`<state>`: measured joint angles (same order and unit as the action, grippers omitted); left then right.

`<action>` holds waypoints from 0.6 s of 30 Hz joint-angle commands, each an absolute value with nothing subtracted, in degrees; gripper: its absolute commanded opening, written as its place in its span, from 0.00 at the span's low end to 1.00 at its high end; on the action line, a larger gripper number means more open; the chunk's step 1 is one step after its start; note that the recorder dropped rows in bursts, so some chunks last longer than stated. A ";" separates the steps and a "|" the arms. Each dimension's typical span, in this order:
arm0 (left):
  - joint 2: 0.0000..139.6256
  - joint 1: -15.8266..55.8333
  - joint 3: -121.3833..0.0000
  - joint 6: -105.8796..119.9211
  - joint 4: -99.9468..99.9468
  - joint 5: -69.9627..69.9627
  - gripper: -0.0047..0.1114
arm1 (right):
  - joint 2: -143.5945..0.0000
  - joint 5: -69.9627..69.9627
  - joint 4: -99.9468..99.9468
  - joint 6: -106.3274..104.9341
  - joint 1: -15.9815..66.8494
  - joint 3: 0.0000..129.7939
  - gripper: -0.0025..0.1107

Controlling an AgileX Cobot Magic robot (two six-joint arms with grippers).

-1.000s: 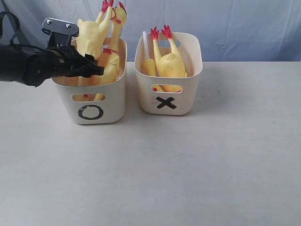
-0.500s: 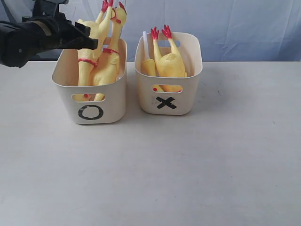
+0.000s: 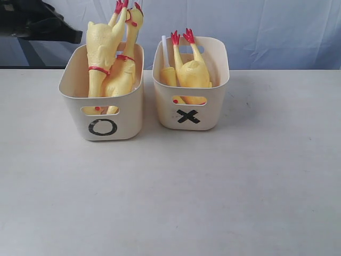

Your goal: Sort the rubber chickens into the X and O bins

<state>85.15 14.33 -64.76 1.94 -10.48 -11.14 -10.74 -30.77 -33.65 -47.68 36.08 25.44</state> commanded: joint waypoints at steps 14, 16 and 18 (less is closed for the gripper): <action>60.09 14.18 -46.90 1.96 -11.47 -12.94 0.04 | -10.64 -2.40 -33.46 -38.50 35.99 25.14 0.02; 55.59 14.18 -44.91 1.69 -11.47 -13.18 0.04 | -10.64 -1.03 -33.46 -38.81 35.99 25.14 0.02; 51.03 14.18 -43.37 0.87 -10.87 -13.18 0.04 | -10.64 -1.03 -33.46 -38.81 35.99 25.14 0.02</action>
